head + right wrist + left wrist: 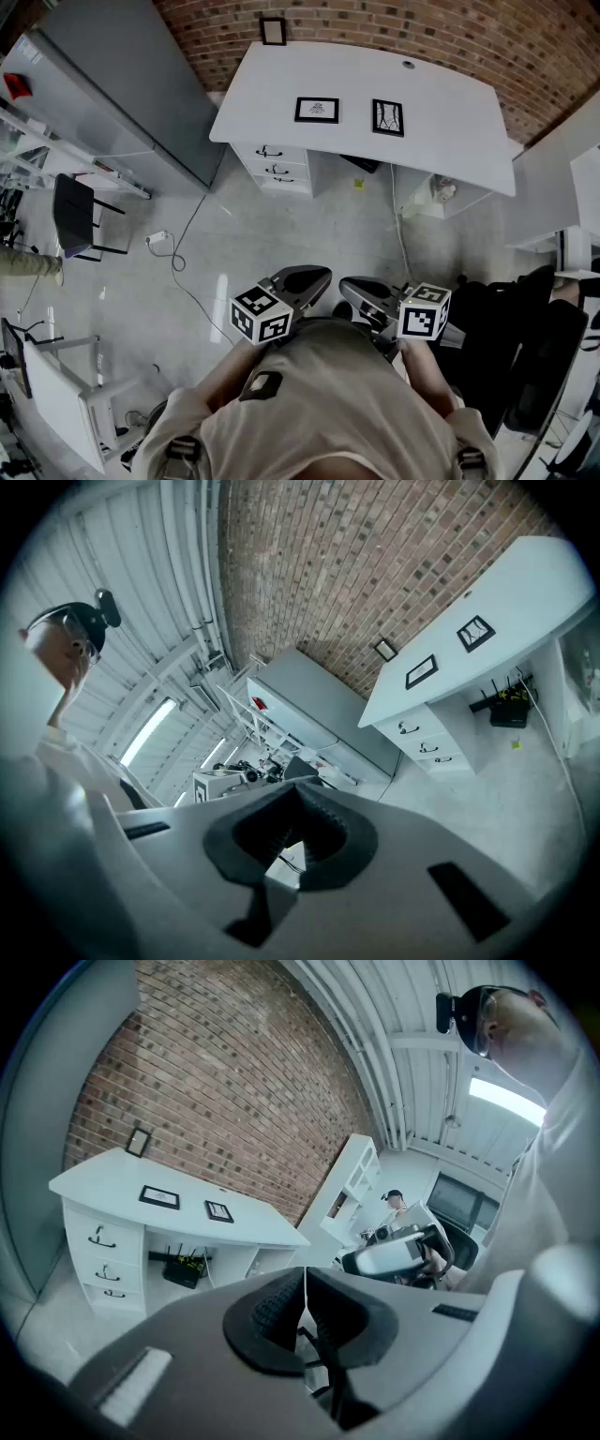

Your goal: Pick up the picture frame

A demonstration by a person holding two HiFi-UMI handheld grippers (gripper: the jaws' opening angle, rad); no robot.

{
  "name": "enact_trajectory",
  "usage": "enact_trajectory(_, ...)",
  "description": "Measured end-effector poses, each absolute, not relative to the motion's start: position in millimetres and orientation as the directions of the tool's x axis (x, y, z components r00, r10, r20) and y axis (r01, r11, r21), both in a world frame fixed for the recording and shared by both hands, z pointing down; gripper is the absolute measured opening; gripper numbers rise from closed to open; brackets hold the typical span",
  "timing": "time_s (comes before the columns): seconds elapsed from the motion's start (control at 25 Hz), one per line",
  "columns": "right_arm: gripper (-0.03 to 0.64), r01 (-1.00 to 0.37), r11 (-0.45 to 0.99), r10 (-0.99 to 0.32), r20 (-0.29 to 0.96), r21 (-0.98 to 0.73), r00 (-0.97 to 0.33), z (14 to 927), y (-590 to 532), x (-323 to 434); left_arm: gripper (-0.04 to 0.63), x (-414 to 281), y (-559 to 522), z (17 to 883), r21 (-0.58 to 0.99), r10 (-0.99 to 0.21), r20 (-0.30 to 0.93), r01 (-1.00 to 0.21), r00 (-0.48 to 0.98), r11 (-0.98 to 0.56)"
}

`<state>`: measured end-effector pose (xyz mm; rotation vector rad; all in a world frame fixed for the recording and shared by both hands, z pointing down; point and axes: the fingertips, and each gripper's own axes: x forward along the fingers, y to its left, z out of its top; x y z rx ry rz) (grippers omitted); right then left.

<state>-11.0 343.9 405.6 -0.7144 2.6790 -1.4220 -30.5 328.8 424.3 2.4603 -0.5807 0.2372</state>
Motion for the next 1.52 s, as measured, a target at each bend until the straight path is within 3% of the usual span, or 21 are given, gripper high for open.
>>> enact_trajectory(0.36,0.006,-0.396,0.509,-0.359,0.23,-0.764,-0.905,412,355,-133,0.009,-157,330,434,0.555,-0.379,0.281,-0.471,0.882,-0.686)
enact_trajectory(0.64,0.006,-0.489,0.476,-0.408,0.309,-0.731,-0.859,416,367,-175,0.009,-207,331,438,0.581,-0.346,0.241,-0.42,0.907,-0.697)
enact_trajectory(0.96,0.006,-0.579,0.373,-0.557,0.324,-0.725,-0.765,419,367,-161,0.009,-200,323,443,0.593,-0.242,0.214,-0.323,0.946,-0.737)
enact_trajectory(1.52,0.006,-0.542,0.378,-0.534,0.301,-0.751,-0.79,425,356,-137,0.009,-163,328,441,0.587,-0.221,0.253,-0.331,0.942,-0.739)
